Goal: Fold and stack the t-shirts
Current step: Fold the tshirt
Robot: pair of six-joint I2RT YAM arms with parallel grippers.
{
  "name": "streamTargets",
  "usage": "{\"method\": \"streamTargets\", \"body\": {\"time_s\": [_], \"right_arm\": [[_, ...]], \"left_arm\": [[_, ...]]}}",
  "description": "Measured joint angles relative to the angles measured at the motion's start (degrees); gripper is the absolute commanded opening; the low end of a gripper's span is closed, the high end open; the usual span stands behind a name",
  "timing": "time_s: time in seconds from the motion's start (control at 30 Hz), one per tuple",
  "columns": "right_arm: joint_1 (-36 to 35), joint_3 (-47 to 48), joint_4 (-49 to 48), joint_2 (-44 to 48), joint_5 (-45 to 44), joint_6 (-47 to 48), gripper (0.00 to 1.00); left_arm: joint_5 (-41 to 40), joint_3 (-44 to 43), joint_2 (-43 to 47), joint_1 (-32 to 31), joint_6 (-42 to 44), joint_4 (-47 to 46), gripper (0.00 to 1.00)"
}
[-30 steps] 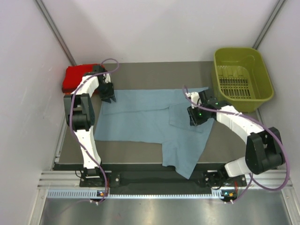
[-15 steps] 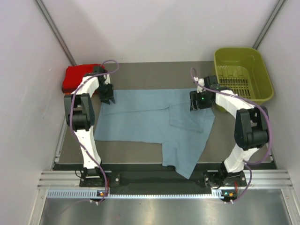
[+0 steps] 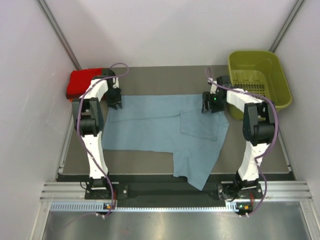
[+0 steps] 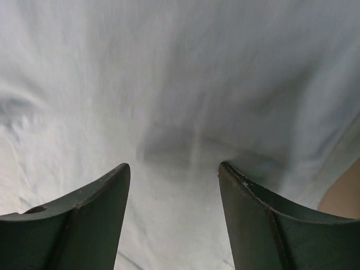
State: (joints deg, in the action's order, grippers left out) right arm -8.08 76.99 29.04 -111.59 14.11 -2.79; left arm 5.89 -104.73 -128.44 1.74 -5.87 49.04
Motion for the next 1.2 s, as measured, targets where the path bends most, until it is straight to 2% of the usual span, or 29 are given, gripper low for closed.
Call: {"method": "streamTargets", "body": {"time_s": [0.2, 0.37, 0.77, 1.2], "right_arm": [[0.61, 9.9, 0.37, -7.02, 0.66, -0.74, 0.66], [0.66, 14.51, 0.33, -10.14, 0.74, -0.94, 0.66], [0.66, 20.02, -0.24, -13.92, 0.52, -1.4, 0.69], [0.66, 22.58, -1.64, -15.72, -0.13, -1.77, 0.71]], "left_arm": [[-1.01, -5.18, -3.15, -0.11, 0.22, 1.44, 0.41], [-1.4, -9.01, -5.42, -0.15, 0.66, 2.45, 0.41], [-3.87, -18.86, -11.37, -1.16, 1.99, 2.6, 0.43], [-5.77, -24.48, -14.78, -2.29, 3.74, 1.79, 0.44]]}}
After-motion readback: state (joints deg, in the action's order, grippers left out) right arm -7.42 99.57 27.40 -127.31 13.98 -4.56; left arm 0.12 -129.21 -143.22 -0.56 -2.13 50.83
